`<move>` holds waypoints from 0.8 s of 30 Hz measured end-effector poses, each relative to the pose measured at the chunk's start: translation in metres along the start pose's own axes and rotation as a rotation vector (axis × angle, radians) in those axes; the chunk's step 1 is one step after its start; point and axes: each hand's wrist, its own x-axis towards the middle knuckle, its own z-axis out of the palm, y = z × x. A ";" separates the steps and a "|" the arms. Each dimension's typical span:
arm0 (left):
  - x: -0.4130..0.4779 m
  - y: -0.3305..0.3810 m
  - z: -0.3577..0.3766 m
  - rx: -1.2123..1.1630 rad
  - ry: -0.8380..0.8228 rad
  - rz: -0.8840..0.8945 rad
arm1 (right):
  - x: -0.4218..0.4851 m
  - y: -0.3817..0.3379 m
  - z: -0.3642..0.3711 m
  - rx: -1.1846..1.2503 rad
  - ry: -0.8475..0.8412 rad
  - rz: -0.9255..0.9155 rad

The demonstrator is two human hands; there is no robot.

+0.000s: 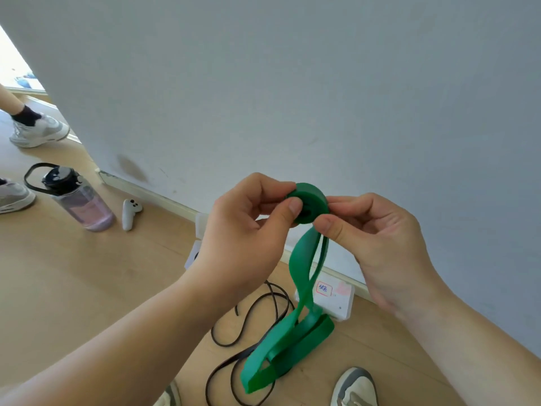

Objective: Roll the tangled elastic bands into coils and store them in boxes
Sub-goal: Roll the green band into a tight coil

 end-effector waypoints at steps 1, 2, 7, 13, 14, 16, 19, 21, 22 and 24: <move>-0.001 0.002 0.002 -0.049 0.024 -0.012 | -0.001 -0.001 0.003 -0.017 0.015 -0.017; -0.001 0.005 0.003 -0.105 0.048 -0.029 | -0.002 -0.003 0.006 -0.039 0.024 -0.034; -0.011 0.018 0.009 -0.345 0.079 -0.135 | -0.009 -0.009 0.023 -0.018 0.119 -0.104; -0.010 0.027 -0.006 0.013 0.015 -0.130 | -0.012 -0.016 0.031 -0.186 0.095 -0.179; -0.009 0.029 -0.011 0.117 0.011 -0.119 | -0.013 -0.019 0.030 -0.245 0.069 -0.181; -0.006 0.036 -0.021 0.174 -0.017 -0.078 | -0.015 -0.026 0.028 -0.372 -0.009 -0.191; -0.009 0.039 -0.032 0.234 -0.183 -0.004 | -0.012 -0.042 0.022 -0.643 -0.200 -0.268; -0.011 0.040 -0.034 0.299 -0.268 0.011 | -0.010 -0.051 0.022 -0.783 -0.332 -0.289; -0.011 0.040 -0.034 0.298 -0.275 0.005 | -0.010 -0.054 0.023 -0.810 -0.374 -0.284; -0.010 0.041 -0.033 0.237 -0.256 -0.020 | -0.011 -0.058 0.025 -0.806 -0.387 -0.296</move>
